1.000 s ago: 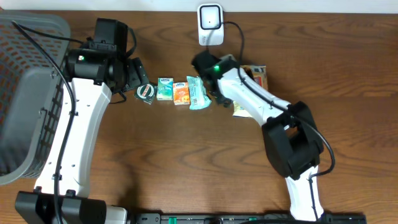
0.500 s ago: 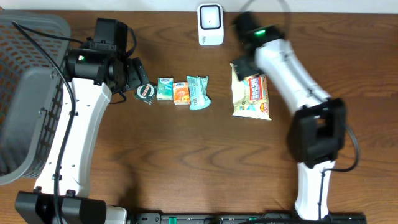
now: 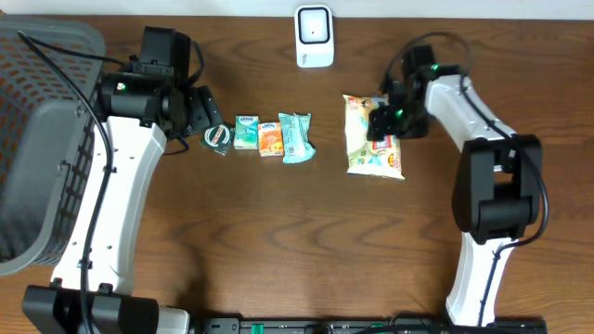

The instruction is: Scan the item barcode

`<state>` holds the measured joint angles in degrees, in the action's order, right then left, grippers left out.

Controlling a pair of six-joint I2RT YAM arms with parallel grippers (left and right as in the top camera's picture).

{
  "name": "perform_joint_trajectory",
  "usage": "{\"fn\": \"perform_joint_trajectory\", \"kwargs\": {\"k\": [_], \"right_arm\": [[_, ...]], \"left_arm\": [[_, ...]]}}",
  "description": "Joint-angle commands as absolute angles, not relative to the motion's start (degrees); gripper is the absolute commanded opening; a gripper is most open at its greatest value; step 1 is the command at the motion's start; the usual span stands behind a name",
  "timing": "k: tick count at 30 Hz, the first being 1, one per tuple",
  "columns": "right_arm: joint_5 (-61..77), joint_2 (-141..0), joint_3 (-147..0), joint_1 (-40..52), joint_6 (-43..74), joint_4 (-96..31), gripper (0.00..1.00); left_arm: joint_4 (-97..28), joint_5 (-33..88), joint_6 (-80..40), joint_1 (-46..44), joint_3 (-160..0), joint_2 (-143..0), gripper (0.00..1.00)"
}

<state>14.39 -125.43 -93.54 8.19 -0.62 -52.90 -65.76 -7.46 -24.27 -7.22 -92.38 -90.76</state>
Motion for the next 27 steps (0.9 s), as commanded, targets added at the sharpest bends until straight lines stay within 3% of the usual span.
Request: {"fn": "perform_joint_trajectory", "kwargs": {"k": [1,2,14,20,27], "right_arm": [[16.4,-124.9,-91.7,10.7,1.6,-51.0,0.11],[16.1,-124.9,-91.9,11.1,2.6,-50.5,0.01],[16.0,-123.6,-108.9,12.5,9.8,-47.6,0.01],[16.0,-124.0,-109.4,12.8,21.3,-27.9,0.01],[15.5,-126.9,-109.1,15.7,26.0,-11.6,0.01]], "left_arm": [[-66.0,-8.0,-25.0,-7.1,-92.9,-91.0,0.98],[-66.0,-8.0,-25.0,-7.1,-92.9,-91.0,0.98],[-66.0,-8.0,-25.0,-7.1,-92.9,-91.0,0.98],[-66.0,-8.0,-25.0,-7.1,-92.9,-91.0,0.98],[-66.0,-8.0,-25.0,-7.1,-92.9,-91.0,0.98]]}}
